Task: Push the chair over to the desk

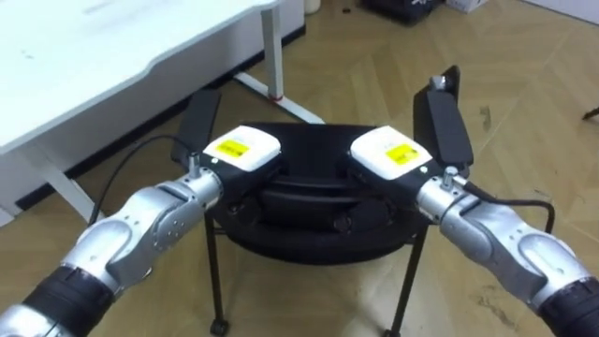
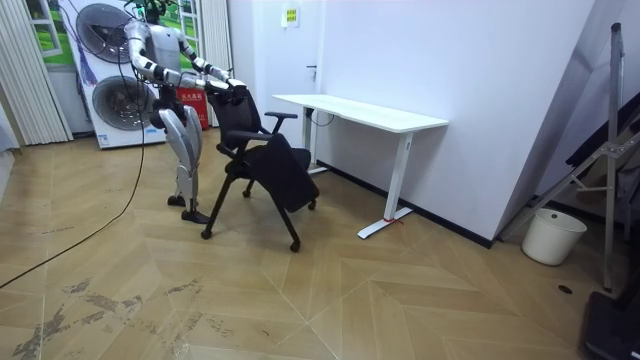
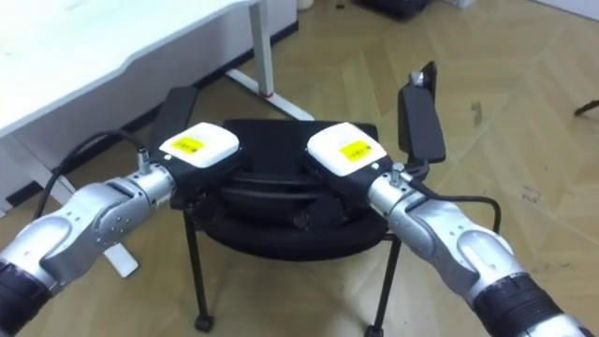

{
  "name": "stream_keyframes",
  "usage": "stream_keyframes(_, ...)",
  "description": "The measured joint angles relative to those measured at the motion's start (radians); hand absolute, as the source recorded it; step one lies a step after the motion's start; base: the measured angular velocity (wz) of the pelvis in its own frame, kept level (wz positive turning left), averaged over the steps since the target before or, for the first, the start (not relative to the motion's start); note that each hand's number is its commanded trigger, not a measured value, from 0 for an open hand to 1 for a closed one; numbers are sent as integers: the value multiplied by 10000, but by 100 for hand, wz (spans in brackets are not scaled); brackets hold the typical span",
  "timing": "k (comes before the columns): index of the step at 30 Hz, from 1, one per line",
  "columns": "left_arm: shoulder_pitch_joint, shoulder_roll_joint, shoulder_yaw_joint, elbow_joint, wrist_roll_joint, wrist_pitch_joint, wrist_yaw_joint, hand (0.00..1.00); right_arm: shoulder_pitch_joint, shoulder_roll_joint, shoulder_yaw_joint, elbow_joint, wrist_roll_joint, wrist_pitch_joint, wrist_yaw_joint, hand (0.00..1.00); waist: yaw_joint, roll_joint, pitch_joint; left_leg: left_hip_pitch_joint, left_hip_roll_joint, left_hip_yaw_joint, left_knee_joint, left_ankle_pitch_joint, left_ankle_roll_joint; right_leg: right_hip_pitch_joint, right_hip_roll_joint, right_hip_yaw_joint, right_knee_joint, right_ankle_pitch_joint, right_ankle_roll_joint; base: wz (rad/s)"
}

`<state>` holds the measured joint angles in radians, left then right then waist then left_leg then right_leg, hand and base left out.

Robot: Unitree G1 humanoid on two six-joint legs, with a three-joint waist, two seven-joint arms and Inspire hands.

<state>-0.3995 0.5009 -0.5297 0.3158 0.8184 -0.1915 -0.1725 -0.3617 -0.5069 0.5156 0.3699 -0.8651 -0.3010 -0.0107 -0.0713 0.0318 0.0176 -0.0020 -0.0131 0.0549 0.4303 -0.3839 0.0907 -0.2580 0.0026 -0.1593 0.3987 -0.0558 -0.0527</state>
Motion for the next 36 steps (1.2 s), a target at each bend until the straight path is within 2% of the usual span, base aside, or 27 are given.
stream_keyframes(2, -11, -58, 76, 9, 39, 54, -63, 100, -38, 53, -23, 40, 4, 43, 87, 100, 15, -4, 2, 109, 144, 39, 214, -68, -133, 121, 36, -127, 62, -182, -101, 3)
stream_keyframes(3, -8, -106, 71, 88, 92, 70, -81, 100, -35, 124, -14, 107, 4, 92, 137, 100, 23, -7, 9, 92, 321, 201, 719, -130, -261, 333, 173, -253, 132, -371, -166, 7)
stream_keyframes(4, -5, -119, 70, 103, 129, 68, -128, 100, -27, 145, -3, 139, 2, 91, 153, 100, 31, -13, 13, 43, 403, 279, 1079, -152, -303, 429, 186, -317, 184, -479, -203, 11)
stream_keyframes(6, 8, -134, 71, 111, 186, 17, -268, 100, 76, 181, -4, 150, 5, 75, 159, 100, 78, -39, 49, -407, 803, 503, 2730, -89, -581, 675, 272, -477, 547, -978, -346, 9)
stream_keyframes(7, 10, -134, 71, 116, 186, 7, -307, 100, 102, 191, -5, 150, 4, 72, 155, 100, 125, -33, 54, -487, 935, 555, 3118, -53, -645, 752, 329, -489, 625, -1089, -385, 0)
stream_keyframes(9, 29, -127, 90, 138, 186, -54, -372, 100, 173, 244, -6, 151, -6, 62, 186, 100, 189, -114, 99, -761, 1297, 642, 4396, 294, -1155, 1038, 409, -627, 927, -1595, -560, 4)
stream_keyframes(10, 29, -126, 95, 143, 186, -58, -377, 100, 174, 253, -6, 151, -16, 62, 207, 100, 194, -163, 117, -810, 1373, 724, 4622, 433, -1174, 1091, 406, -647, 1028, -1713, -597, 16)
stream_keyframes(11, 35, -135, 95, 194, 181, -66, -362, 100, 176, 265, -5, 151, -49, 64, 231, 100, 251, -238, 130, -942, 1445, 785, 4974, 743, -1151, 1196, 396, -658, 1095, -1879, -661, 12)
stream_keyframes(12, 33, -128, 107, 192, 181, -67, -321, 100, 170, 265, -7, 144, -48, 68, 175, 100, 264, -362, 160, -1178, 1435, 774, 5320, 1194, -1149, 1260, 352, -604, 1088, -1965, -725, 10)
stream_keyframes(13, 34, -121, 119, 183, 181, -73, -298, 100, 164, 263, -12, 139, -48, 70, 140, 100, 295, -416, 166, -1302, 1397, 739, 5424, 1248, -1150, 1280, 324, -563, 1070, -2007, -740, 20)
stream_keyframes(14, 27, -116, 128, 160, 164, -73, -180, 100, 131, 223, -47, 105, -45, 69, 115, 100, 244, -438, 174, -1705, 1415, 677, 5335, 996, -986, 1293, 319, -600, 999, -2062, -765, 18)
stream_keyframes(15, 27, -151, 128, 171, 165, -35, -63, 100, 67, 194, -46, 131, -38, 73, 113, 100, 244, -455, 183, -2154, 1422, 649, 5146, 723, -995, 1355, 290, -700, 970, -2102, -824, 13)
stream_keyframes(16, 27, -172, 128, 186, 165, -29, -54, 100, 58, 197, -46, 144, -40, 84, 117, 100, 243, -480, 186, -2357, 1409, 633, 4925, 654, -1022, 1419, 276, -731, 961, -2133, -860, 0)
stream_keyframes(17, 32, -236, 126, 228, 167, -27, -42, 100, 67, 189, -45, 180, -46, 102, 116, 100, 219, -522, 206, -2743, 1399, 653, 4278, 618, -996, 1606, 266, -813, 856, -2199, -860, 15)
stream_keyframes(18, 48, -343, 126, 252, 195, 2, -47, 100, 129, 130, -46, 177, -44, 105, 120, 100, 165, -539, 202, -3047, 1406, 780, 3253, 707, -1056, 1814, 267, -938, 674, -2240, -828, 18)
stream_keyframes(19, 53, -391, 126, 252, 197, 22, -47, 100, 157, 80, -46, 149, -43, 105, 113, 100, 167, -549, 202, -3126, 1407, 907, 2631, 852, -1144, 1876, 258, -952, 636, -2276, -804, 22)
stream_keyframes(20, 47, -430, 133, 206, 196, 25, -39, 100, 198, -60, -57, -2, -42, 106, 117, 100, 75, -518, 182, -3324, 1404, 1226, 1480, 1468, -980, 1914, 218, -1077, 670, -2406, -759, 24)
stream_keyframes(21, 62, -427, 146, 184, 195, 18, -32, 100, 238, -82, -59, -71, -47, 142, 128, 100, -91, -543, 147, -3369, 1359, 1447, 944, 2329, -741, 1999, 134, -1166, 712, -2541, -662, 29)
stream_keyframes(22, 71, -433, 146, 183, 195, 17, -32, 100, 256, -92, -59, -94, -46, 148, 139, 100, -153, -551, 110, -3292, 1357, 1565, 767, 2675, -612, 2043, 100, -1200, 699, -2598, -609, 30)
stream_keyframes(23, 74, -453, 146, 184, 196, 30, 7, 100, 308, -111, -64, -207, -49, 225, 168, 100, -238, -633, 57, -3135, 1190, 1692, 510, 2863, -400, 2119, -52, -1223, 657, -2675, -504, 31)
stream_keyframes(24, 68, -460, 146, 180, 196, 38, 68, 100, 375, -165, -75, -406, -57, 333, 217, 100, -385, -631, 56, -3074, 995, 1707, 434, 2878, -324, 2269, -144, -1379, 506, -2708, -428, 36)
stream_keyframes(26, 47, -488, 146, 166, 206, 53, 68, 100, 563, -184, -178, -650, -73, 433, 233, 100, -573, -650, 43, -2924, 850, 1733, 387, 2789, -201, 2520, -245, -1538, 317, -2778, -301, 35)
stream_keyframes(31, 86, -612, 146, 235, 225, 131, 92, 100, 638, -195, -243, -795, -119, 504, 375, 100, -610, -715, 38, -2400, 422, 1950, 44, 2574, -124, 3092, -609, -1831, 192, -2927, 9, 11)
stream_keyframes(34, 81, -674, 156, 173, 389, 257, 141, 100, 630, -176, -300, -893, -328, 559, 399, 100, -585, -734, 31, -2227, 235, 2095, -162, 2476, -65, 3063, -970, -2512, 708, -3018, 175, 16)
stream_keyframes(36, 83, -796, 156, 180, 500, 348, 117, 100, 641, -170, -302, -948, -325, 555, 426, 100, -596, -748, 27, -2064, 111, 2375, -147, 2289, 56, 2674, -1605, -3198, 2367, -3047, 328, 32)
